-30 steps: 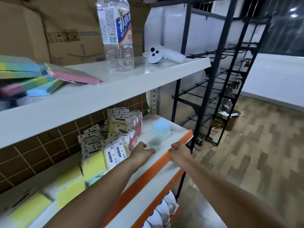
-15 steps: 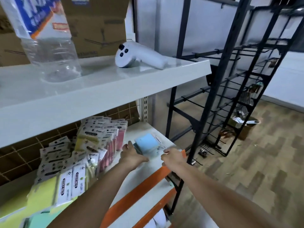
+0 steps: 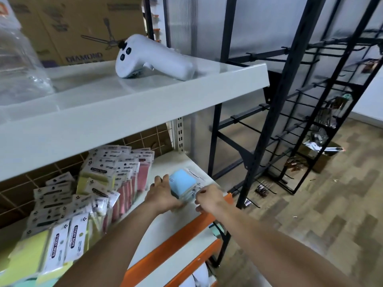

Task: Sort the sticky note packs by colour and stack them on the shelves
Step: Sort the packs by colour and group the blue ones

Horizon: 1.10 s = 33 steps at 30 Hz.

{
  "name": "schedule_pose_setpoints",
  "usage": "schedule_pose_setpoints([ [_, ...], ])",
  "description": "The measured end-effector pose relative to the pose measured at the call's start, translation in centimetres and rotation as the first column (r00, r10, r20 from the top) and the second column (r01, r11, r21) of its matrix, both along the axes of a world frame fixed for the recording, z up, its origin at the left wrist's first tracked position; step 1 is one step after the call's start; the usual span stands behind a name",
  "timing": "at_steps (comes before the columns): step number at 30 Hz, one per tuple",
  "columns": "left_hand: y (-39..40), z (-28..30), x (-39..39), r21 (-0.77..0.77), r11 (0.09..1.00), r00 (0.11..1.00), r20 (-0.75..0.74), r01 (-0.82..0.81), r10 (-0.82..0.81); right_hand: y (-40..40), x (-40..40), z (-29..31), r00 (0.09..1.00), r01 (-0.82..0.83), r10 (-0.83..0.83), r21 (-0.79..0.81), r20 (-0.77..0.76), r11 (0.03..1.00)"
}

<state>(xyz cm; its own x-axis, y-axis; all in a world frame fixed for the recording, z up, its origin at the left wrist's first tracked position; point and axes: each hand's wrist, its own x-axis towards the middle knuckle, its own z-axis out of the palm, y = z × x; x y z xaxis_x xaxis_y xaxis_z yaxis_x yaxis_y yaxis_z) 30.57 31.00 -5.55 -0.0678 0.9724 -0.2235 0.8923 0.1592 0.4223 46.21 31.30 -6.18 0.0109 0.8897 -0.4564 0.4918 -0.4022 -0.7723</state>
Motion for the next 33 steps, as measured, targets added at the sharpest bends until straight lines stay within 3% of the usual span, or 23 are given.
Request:
schedule_pose_setpoints([
  [9, 0.0, 0.5, -0.2, -0.039, 0.989, 0.979, 0.141, -0.145, 0.149, -0.3, 0.1, 1.0, 0.998, 0.017, -0.023, 0.100, 0.061, 0.995],
  [15, -1.8, 1.0, -0.1, -0.027, 0.982, 0.963, 0.192, -0.188, 0.189, -0.7, -1.6, 2.1, 0.996, 0.051, -0.050, 0.008, -0.076, 0.999],
  [21, -3.1, 1.4, -0.3, -0.039, 0.976, 0.916, 0.339, -0.216, 0.216, -1.7, -3.7, 1.8, 0.960, 0.171, -0.166, 0.004, -0.226, 0.985],
  [25, -4.3, 1.2, -1.5, -0.135, 0.968, 0.786, 0.565, -0.211, 0.250, -2.0, -3.7, 2.0, 0.948, 0.139, -0.131, 0.005, -0.291, 0.990],
  [30, -6.5, 2.8, -2.8, -0.287, 0.877, 0.456, 0.767, -0.386, 0.452, -3.1, -3.3, 2.6, 0.907, 0.068, -0.079, -0.040, -0.414, 0.997],
  [33, -7.8, 2.6, -3.6, -0.296, 0.875, 0.476, 0.748, -0.384, 0.462, -4.3, -3.9, 2.7, 0.901, 0.052, -0.072, -0.059, -0.428, 0.997],
])
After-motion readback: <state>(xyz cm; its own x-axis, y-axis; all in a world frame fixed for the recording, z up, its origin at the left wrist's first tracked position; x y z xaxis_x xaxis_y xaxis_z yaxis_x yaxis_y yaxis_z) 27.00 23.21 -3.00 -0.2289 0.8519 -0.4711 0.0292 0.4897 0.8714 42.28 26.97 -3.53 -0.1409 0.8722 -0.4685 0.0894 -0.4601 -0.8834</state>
